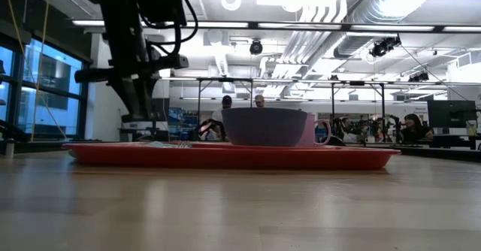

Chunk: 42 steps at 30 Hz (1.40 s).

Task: Set up tray
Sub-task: Put the knife on the blue towel on the tray

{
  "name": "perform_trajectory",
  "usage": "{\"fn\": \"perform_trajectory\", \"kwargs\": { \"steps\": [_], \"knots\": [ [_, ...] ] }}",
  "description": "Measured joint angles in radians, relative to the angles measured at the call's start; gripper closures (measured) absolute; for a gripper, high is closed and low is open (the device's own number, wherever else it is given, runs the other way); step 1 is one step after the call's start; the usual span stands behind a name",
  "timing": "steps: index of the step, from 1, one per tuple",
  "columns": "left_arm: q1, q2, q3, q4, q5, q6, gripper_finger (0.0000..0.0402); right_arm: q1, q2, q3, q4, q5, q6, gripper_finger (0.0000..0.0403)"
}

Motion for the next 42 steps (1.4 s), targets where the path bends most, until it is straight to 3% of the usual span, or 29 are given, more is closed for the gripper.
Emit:
{"fn": "perform_trajectory", "kwargs": {
  "steps": [42],
  "knots": [
    [-0.038,0.147,0.002,0.038,0.071,-0.076,0.0335,0.000,-0.016,0.000,-0.028,-0.065,0.006,0.0137]
  ]
}}
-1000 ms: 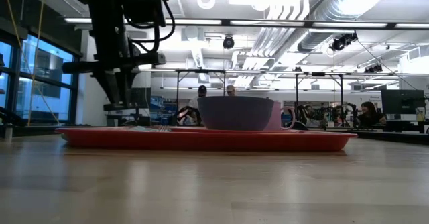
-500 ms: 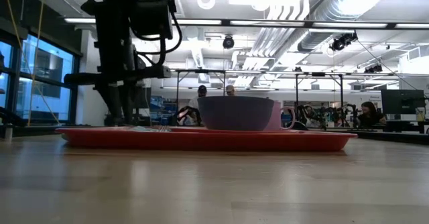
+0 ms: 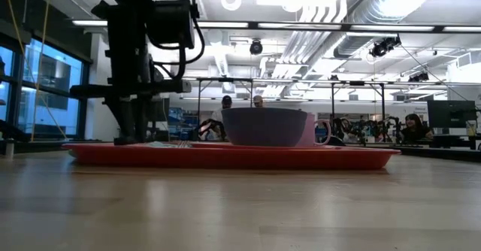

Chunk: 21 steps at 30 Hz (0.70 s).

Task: Set up tray
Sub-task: Put the knife on the blue towel on the tray

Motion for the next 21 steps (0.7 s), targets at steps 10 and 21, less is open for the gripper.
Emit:
{"fn": "perform_trajectory", "kwargs": {
  "steps": [10,21],
  "knots": [
    [0.000,0.022,0.001,0.023,0.008,0.000,0.0335,0.000,0.000,0.000,0.000,-0.003,-0.001,0.0137],
    [0.000,0.022,0.000,0.026,0.008,0.003,0.0335,0.000,0.000,0.000,0.000,-0.003,-0.003,0.0137]
  ]
}}
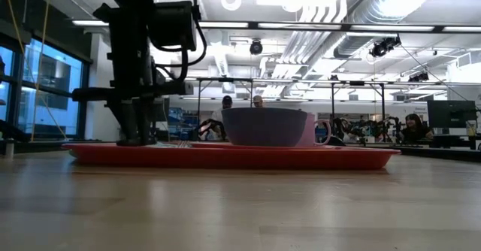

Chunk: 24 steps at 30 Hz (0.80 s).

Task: Set up tray
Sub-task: Put the knife on the blue towel on the tray, then adjust the tray

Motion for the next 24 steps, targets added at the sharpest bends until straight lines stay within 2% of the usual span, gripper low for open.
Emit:
{"fn": "perform_trajectory", "kwargs": {
  "steps": [6,9,12,24],
  "knots": [
    [0.000,0.000,0.000,0.031,-0.004,0.010,0.0244,0.000,0.000,0.000,0.000,0.000,-0.004,0.0137],
    [0.000,0.000,0.000,0.026,-0.005,0.008,0.0215,0.000,0.000,0.000,0.000,-0.003,-0.004,0.0137],
    [0.000,0.000,0.000,0.027,-0.005,0.008,0.0204,0.000,0.000,0.000,0.000,-0.003,-0.004,0.0137],
    [0.000,-0.012,0.003,0.064,-0.068,0.008,0.0207,0.000,0.000,0.000,0.000,-0.003,-0.011,0.0137]
  ]
}}
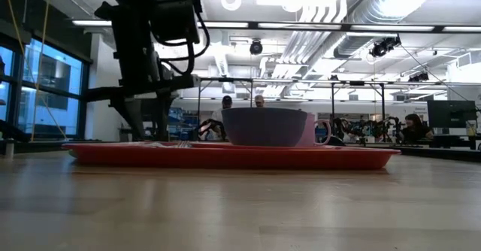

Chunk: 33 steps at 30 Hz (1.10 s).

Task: Set up tray
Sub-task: Adjust the tray

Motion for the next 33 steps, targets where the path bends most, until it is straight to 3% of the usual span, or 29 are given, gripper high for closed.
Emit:
{"fn": "perform_trajectory", "kwargs": {
  "steps": [6,18,23,33],
  "knots": [
    [0.012,0.002,0.085,-0.133,-0.055,0.043,0.0207,0.000,0.000,0.000,0.000,0.000,0.001,0.0137],
    [0.054,0.001,0.364,-0.743,-0.120,0.101,0.0206,0.000,0.000,0.000,0.000,0.000,0.029,0.0137],
    [0.060,0.001,0.348,-0.800,-0.115,0.071,0.0206,0.000,0.000,0.000,-0.001,-0.003,0.037,0.0137],
    [0.067,0.002,0.241,-0.679,-0.086,0.095,0.0206,0.000,0.001,0.000,-0.015,-0.007,0.048,0.0137]
  ]
}}
